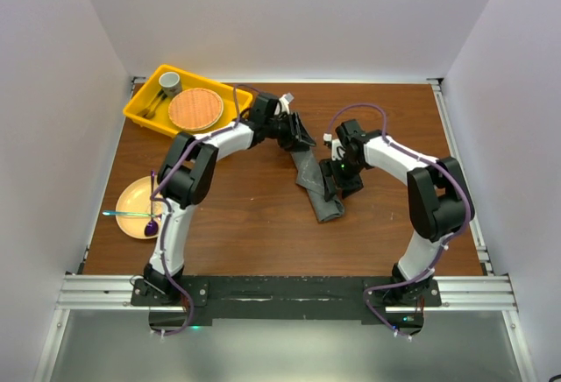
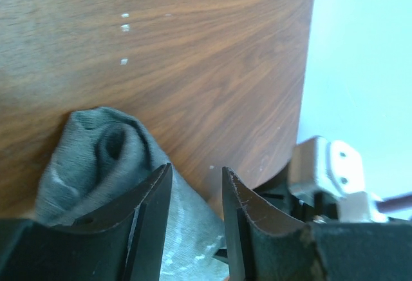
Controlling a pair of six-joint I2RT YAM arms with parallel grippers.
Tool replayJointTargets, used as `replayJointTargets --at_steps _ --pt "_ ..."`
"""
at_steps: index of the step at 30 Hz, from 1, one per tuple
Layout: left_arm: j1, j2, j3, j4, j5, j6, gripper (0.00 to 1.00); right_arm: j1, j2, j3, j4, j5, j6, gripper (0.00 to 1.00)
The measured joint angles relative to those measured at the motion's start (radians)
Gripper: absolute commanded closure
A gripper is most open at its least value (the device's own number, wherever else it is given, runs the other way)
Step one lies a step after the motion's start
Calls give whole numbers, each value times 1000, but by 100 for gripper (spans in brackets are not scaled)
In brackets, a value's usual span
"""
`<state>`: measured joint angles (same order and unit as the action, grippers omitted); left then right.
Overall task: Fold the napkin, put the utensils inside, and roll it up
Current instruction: Roll the napkin with the utensil
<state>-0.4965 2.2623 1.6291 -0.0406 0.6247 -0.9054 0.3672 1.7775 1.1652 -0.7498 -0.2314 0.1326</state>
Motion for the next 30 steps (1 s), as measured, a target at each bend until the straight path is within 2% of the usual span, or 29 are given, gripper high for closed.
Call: replayJointTargets --at_steps 7,11,18,25,30 --pt "-3 -101 -6 28 5 -19 59 0 -47 61 -38 -8 17 39" --pt "-11 -126 -30 90 25 -50 62 0 -64 107 -12 -50 60 48" --pt "-31 -103 -83 103 37 -70 66 8 -68 58 63 -121 140 56" --pt "-32 -95 -106 48 27 -11 67 11 -100 -62 79 -152 144 58" --pt "-32 -95 -94 -64 0 85 66 11 -116 -74 79 -158 144 56"
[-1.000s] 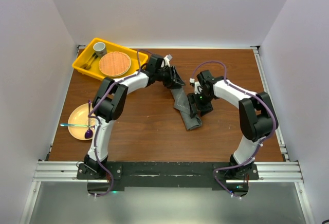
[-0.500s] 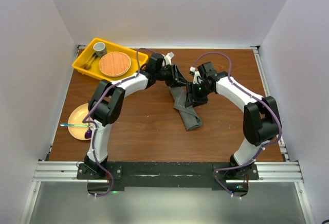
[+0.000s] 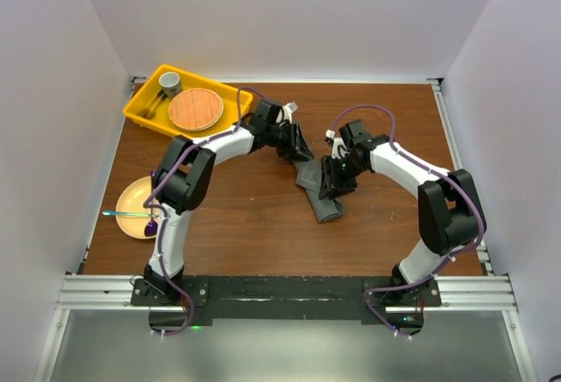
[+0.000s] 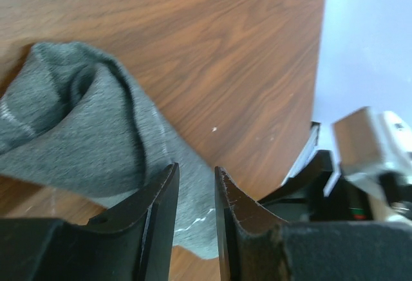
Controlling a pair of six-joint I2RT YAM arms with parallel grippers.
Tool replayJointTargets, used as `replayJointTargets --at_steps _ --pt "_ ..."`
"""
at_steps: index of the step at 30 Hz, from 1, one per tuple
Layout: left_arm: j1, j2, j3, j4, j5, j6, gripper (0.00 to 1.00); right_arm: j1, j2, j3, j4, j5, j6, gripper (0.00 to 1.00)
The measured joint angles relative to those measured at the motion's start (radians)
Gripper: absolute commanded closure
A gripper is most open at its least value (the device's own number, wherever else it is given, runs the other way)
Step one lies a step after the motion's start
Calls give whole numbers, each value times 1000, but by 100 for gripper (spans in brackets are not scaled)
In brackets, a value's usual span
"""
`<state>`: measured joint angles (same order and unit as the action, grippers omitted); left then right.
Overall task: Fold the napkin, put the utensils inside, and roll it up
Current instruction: Roll the napkin with the utensil
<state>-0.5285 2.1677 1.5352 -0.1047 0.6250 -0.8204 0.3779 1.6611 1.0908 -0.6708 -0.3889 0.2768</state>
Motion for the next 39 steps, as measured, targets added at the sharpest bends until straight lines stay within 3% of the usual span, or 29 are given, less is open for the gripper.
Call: replayJointTargets --at_steps 5,8,18,22,30,39 --pt "0 -24 34 -102 -66 58 62 0 -11 53 -35 4 -7 36" --pt "5 -106 34 -173 -138 63 60 0 -13 119 -59 16 -24 32" --pt "107 -721 -164 -235 -262 63 58 19 176 360 -92 119 -89 16" --pt "112 -849 -280 -287 -270 64 58 35 269 392 -93 148 -122 12" --pt "108 -903 -431 -402 -278 66 59 83 337 413 -92 216 -208 11" --pt "108 -920 -440 -410 -277 65 59 120 345 412 -79 273 -261 14"
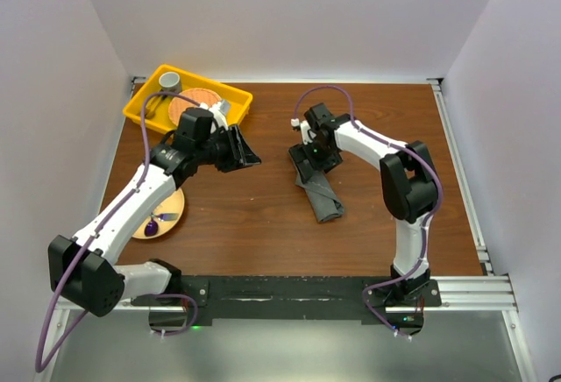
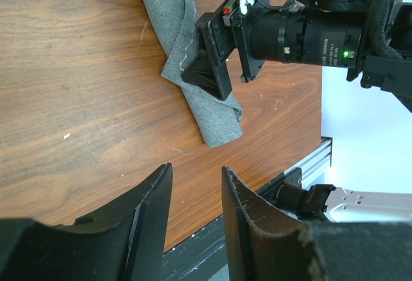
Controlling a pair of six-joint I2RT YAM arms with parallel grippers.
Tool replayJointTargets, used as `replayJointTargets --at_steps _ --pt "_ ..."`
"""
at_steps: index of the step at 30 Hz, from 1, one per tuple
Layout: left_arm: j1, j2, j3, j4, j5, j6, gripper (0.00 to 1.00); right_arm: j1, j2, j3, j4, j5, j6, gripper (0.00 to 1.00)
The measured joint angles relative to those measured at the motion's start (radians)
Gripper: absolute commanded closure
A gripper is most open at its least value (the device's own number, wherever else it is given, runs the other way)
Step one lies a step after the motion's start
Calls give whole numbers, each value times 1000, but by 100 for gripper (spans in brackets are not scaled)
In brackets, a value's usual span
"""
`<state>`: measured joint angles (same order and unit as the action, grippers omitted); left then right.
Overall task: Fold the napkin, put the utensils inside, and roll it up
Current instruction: Roll the napkin with the utensil
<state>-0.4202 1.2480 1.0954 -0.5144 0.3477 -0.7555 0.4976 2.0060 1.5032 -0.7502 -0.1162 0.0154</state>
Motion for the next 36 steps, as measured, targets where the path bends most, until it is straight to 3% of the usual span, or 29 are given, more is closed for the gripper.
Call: replayJointTargets --at_steps 14,23,28,36 --pt "0 5 31 -4 0 0 59 13 24 -23 54 -34 -59 35" --pt "0 5 57 -8 0 -1 59 45 14 -49 90 -96 -109 42" --pt "0 4 87 -20 0 -3 59 127 -2 -81 116 -171 -130 45" --pt "0 -35 113 -34 -5 -11 58 359 -12 -113 132 -283 -149 46"
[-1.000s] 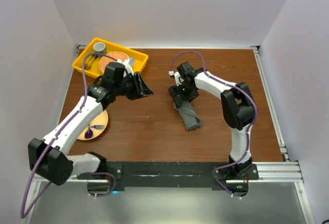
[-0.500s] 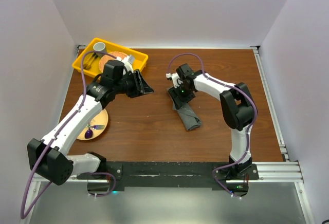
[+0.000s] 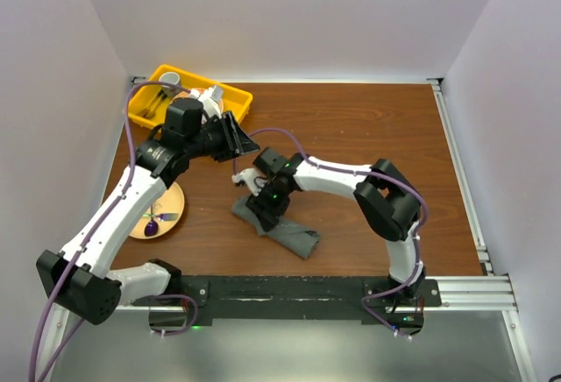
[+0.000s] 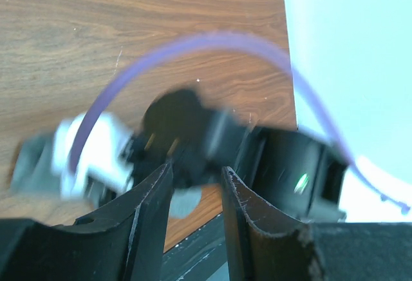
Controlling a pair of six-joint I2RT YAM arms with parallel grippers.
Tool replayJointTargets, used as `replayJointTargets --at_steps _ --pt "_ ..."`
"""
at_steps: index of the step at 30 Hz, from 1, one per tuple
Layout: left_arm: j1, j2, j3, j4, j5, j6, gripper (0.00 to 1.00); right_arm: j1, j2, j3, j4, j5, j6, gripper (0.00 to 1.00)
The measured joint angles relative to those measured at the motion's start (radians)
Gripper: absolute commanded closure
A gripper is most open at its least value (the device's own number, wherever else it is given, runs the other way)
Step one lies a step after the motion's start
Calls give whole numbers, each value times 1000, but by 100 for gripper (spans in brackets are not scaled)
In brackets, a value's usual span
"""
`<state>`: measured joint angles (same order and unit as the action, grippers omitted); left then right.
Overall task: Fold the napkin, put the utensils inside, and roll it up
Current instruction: Roll the napkin with the utensil
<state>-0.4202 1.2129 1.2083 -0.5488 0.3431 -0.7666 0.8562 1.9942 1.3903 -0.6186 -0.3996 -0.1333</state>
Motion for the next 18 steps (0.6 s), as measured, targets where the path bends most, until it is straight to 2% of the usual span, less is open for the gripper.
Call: replayJointTargets --at_steps 6,14,18 --pt "0 -51 0 -17 -5 -2 58 151 1 -3 0 -13 0 44" --pt "0 -80 0 -18 -7 -8 58 235 0 6 -6 45 10 25" --pt "0 -80 -3 -19 -7 -8 58 262 -1 17 -18 105 10 19"
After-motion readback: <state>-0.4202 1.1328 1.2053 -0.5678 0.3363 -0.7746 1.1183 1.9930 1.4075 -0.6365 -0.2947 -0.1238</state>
